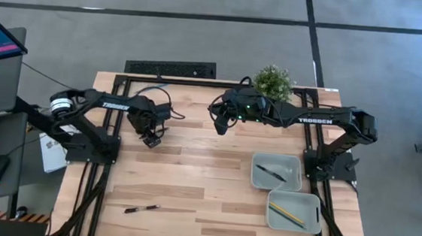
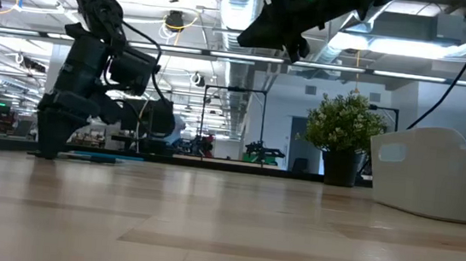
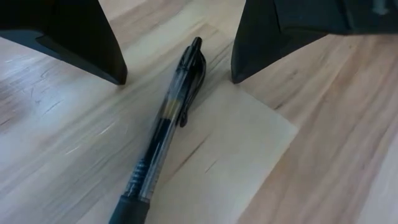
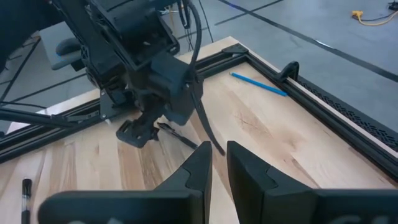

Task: Sort pens & pencils
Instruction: Put the top black pen into the top gray bin

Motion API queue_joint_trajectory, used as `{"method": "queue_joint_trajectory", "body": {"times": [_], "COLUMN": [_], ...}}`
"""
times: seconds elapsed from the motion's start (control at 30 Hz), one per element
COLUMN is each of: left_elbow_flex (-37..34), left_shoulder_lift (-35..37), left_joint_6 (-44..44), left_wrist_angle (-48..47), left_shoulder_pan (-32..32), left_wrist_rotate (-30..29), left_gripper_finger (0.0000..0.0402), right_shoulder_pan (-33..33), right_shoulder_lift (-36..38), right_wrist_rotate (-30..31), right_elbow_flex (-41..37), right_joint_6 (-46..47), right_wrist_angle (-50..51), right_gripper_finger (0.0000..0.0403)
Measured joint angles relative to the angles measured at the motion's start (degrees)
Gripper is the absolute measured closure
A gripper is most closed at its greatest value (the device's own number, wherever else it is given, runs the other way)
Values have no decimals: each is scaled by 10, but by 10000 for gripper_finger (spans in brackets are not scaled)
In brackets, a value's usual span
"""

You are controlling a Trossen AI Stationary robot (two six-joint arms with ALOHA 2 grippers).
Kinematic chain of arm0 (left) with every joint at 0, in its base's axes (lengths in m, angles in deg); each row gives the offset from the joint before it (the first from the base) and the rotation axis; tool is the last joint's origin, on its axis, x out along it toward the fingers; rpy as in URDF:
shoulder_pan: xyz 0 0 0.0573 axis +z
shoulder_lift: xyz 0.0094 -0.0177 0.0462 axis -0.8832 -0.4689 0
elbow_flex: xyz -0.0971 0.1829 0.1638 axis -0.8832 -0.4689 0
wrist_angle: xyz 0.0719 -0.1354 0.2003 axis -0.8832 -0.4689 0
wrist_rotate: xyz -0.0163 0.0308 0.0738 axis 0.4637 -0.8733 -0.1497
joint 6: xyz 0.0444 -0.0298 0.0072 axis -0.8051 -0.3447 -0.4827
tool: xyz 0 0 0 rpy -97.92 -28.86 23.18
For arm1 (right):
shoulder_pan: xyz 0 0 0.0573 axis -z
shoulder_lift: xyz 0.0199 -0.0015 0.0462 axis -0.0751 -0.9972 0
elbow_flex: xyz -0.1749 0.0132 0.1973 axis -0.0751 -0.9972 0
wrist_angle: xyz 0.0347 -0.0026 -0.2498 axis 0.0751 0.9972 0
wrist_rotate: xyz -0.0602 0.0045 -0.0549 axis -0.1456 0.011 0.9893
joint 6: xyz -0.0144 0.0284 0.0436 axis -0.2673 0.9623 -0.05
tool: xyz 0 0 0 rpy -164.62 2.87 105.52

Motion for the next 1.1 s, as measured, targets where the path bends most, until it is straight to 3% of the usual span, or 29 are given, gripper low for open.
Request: {"method": "queue_joint_trajectory", "body": {"times": [0.3,0.77,1.1], "left_elbow_flex": [14,15,15], "left_shoulder_lift": [-15,-15,-15], "left_joint_6": [-32,-26,-24], "left_wrist_angle": [-1,6,8], "left_shoulder_pan": [-1,-1,-1], "left_wrist_rotate": [-5,-5,-10], "left_gripper_finger": [135,308,366], "right_shoulder_pan": [0,0,0], "right_shoulder_lift": [0,0,0], "right_wrist_rotate": [0,0,0], "right_elbow_flex": [0,0,0], "right_joint_6": [0,-1,-2], "right_wrist_angle": [0,0,0], "right_gripper_finger": [331,331,331]}}
